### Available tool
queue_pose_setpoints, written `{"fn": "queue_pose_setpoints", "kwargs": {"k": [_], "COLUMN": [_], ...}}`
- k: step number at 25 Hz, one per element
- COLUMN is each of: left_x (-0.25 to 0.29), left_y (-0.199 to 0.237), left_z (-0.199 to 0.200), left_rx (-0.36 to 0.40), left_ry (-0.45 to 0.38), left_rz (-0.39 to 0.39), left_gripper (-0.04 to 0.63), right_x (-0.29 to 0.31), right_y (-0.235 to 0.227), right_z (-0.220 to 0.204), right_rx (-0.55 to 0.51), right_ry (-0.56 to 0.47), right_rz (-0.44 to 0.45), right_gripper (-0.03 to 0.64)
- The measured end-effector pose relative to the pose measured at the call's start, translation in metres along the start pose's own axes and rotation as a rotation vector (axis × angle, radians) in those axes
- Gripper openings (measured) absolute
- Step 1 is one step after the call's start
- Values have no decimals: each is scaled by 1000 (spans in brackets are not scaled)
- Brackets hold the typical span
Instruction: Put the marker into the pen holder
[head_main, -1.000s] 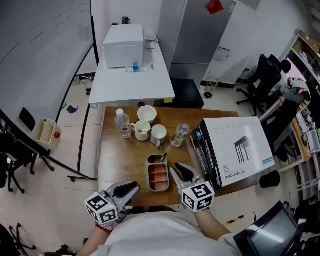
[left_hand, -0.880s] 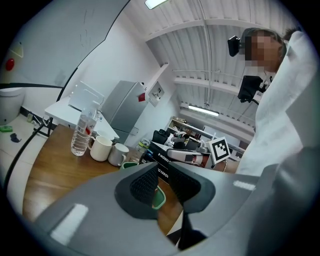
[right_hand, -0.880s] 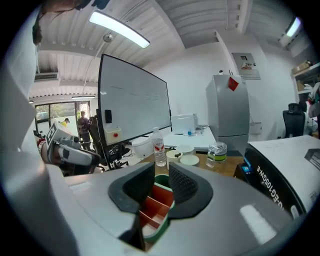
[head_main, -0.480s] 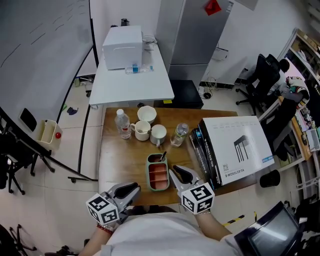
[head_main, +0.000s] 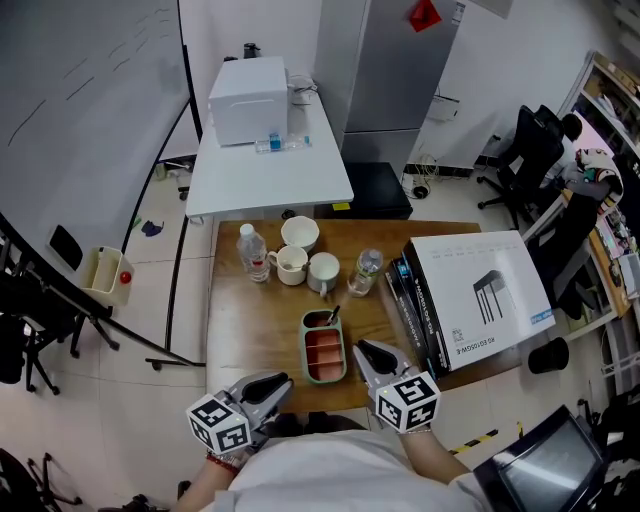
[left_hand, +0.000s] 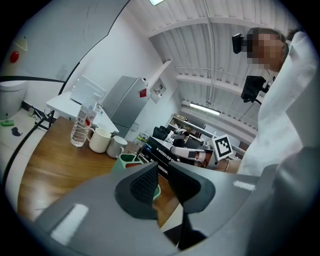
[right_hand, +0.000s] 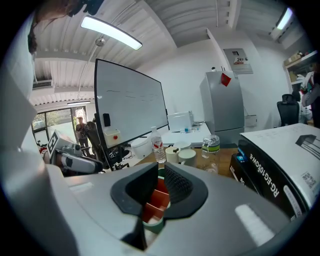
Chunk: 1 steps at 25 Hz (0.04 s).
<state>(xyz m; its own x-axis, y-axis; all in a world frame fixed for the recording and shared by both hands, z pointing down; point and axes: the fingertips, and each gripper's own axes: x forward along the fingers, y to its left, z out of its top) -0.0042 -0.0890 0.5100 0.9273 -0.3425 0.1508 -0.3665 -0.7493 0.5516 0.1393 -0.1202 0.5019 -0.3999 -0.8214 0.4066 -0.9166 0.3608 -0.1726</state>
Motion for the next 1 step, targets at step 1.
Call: {"fn": "queue_pose_setpoints", "kwargs": {"k": [1], "left_x": [0], "left_y": [1], "left_z": [1], "left_rx": [2], "left_ry": [-5], "left_rz": [-1], "left_gripper": [64], "right_x": [0], "right_y": [-1], "right_z": [0], "right_rx": [2], "right_ry": [-2], "right_rz": [1], "right_gripper": [29]}}
